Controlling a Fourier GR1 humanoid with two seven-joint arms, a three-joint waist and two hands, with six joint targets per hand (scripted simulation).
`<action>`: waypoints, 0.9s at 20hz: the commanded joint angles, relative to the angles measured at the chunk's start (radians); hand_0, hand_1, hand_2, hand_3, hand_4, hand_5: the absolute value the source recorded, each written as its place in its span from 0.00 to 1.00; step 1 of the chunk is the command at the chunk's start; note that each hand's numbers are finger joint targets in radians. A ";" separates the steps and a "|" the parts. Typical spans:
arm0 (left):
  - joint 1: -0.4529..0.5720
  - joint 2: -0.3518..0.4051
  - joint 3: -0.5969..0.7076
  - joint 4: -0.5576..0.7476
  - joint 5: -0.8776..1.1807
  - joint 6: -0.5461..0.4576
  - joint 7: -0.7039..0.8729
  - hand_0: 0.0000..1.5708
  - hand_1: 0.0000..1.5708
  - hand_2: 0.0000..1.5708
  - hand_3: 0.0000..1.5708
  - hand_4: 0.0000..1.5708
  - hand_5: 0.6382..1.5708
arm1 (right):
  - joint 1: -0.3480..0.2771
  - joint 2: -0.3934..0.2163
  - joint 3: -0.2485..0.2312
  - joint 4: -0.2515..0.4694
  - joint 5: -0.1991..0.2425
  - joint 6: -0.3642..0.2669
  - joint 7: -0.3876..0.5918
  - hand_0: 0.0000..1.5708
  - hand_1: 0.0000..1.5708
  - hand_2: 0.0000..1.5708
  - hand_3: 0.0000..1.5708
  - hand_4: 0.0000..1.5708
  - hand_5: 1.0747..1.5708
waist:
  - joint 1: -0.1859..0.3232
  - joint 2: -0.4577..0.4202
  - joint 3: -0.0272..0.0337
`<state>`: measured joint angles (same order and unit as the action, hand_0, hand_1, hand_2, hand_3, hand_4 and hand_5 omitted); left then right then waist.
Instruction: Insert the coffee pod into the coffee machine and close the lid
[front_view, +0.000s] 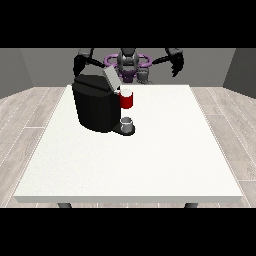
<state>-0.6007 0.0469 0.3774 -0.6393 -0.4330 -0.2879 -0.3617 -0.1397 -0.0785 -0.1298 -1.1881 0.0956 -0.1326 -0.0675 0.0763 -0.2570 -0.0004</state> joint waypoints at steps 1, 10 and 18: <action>0.061 -0.045 -0.008 -0.018 0.021 0.009 0.037 0.00 0.00 0.00 0.00 0.25 1.00 | -0.046 0.032 0.051 -0.063 -0.008 0.028 0.065 0.00 0.00 0.00 0.00 0.00 1.00 | 0.027 -0.075 0.0002; 0.142 -0.031 -0.034 -0.183 0.121 -0.020 0.115 0.00 0.00 0.00 0.00 0.26 1.00 | -0.135 -0.081 0.056 -0.143 -0.002 0.129 0.106 0.00 0.00 0.00 0.00 0.05 1.00 | 0.051 -0.020 0.0006; 0.223 -0.047 -0.162 -0.354 0.205 -0.053 0.142 0.00 0.00 0.00 0.00 0.24 1.00 | -0.260 -0.141 -0.078 0.000 -0.093 0.144 0.118 0.00 0.00 0.00 0.00 0.00 1.00 | 0.157 0.079 0.0010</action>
<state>-0.4327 0.0034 0.2626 -0.9147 -0.2520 -0.3145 -0.2210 -0.3672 -0.1883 -0.1587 -1.2428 0.0309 0.0009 0.0702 0.1796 -0.2205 0.0001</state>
